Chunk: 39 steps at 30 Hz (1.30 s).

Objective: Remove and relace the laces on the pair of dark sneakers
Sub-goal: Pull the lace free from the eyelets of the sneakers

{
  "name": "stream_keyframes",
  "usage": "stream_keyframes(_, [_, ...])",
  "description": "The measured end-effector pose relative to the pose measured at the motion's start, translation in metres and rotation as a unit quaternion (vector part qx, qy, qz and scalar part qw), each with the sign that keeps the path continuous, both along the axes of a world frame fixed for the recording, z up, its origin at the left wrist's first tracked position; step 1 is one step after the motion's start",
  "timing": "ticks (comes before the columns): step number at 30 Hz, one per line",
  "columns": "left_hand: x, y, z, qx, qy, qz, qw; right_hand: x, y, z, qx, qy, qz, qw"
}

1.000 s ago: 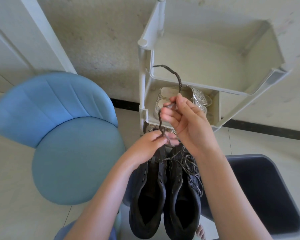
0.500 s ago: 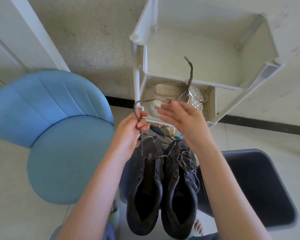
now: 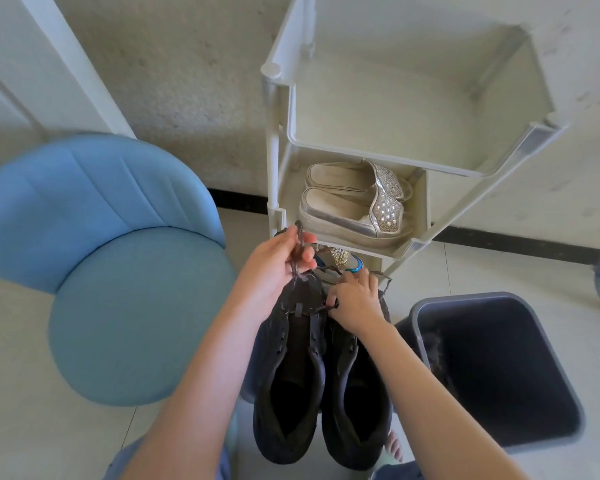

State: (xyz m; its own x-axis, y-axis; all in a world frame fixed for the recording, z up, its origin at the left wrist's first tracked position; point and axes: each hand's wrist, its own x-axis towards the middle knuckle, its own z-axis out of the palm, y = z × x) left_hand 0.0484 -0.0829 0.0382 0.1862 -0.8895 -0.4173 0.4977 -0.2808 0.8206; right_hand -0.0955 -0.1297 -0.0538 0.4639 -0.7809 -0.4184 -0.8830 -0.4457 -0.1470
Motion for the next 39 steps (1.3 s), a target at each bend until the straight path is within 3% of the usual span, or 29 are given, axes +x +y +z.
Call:
stream_keyframes(3, [0.000, 0.003, -0.001, -0.011, -0.057, -0.012, 0.998, 0.001, -0.003, 0.005, 0.006, -0.033, -0.004, 0.999])
stream_keyframes(8, [-0.003, 0.004, -0.006, 0.044, -0.265, 0.008, 0.963, -0.007, -0.020, 0.033, 0.038, -0.141, -0.008, 0.989])
stream_keyframes(11, [-0.003, 0.004, -0.013, 0.066, -0.453, 0.011, 0.889, -0.010, -0.027, 0.045, 0.010, -0.215, -0.045, 0.975])
stream_keyframes(13, [-0.002, 0.006, -0.017, 0.087, -0.532, 0.004, 0.843, -0.010, -0.029, 0.058, 0.068, -0.292, -0.089, 0.950])
stream_keyframes(15, [0.002, 0.006, -0.021, 0.089, -0.515, 0.015, 0.852, -0.006, -0.027, 0.071, 0.108, -0.331, -0.092, 0.933])
stream_keyframes(17, [0.002, 0.006, -0.018, 0.079, -0.492, 0.020, 0.867, -0.001, -0.025, 0.082, 0.086, -0.371, -0.100, 0.919])
stream_keyframes(21, [-0.007, 0.004, 0.001, 0.053, -0.269, -0.017, 0.961, 0.008, -0.025, 0.103, 0.058, -0.446, -0.122, 0.885])
stream_keyframes(24, [-0.008, 0.003, 0.007, 0.026, -0.279, -0.070, 0.957, 0.016, -0.020, 0.109, 0.041, -0.466, -0.098, 0.878])
stream_keyframes(30, [-0.005, 0.001, 0.010, -0.019, -0.242, -0.021, 0.970, 0.024, -0.019, 0.111, -0.003, -0.486, -0.105, 0.868])
stream_keyframes(32, [-0.004, -0.001, 0.008, -0.023, -0.247, 0.016, 0.969, 0.022, -0.019, 0.111, 0.021, -0.484, -0.135, 0.865])
stream_keyframes(34, [-0.005, 0.000, 0.010, -0.023, -0.216, 0.035, 0.975, 0.020, -0.018, 0.109, 0.102, -0.468, -0.165, 0.862])
stream_keyframes(35, [-0.005, 0.000, 0.011, -0.025, -0.199, 0.040, 0.979, 0.019, -0.017, 0.107, 0.124, -0.447, -0.175, 0.868])
stream_keyframes(38, [-0.006, 0.000, 0.011, -0.033, -0.159, 0.051, 0.985, 0.010, -0.018, 0.100, 0.033, -0.382, -0.195, 0.903])
stream_keyframes(39, [-0.007, 0.000, 0.011, -0.035, -0.165, 0.054, 0.984, 0.008, -0.018, 0.101, 0.055, -0.373, -0.190, 0.906])
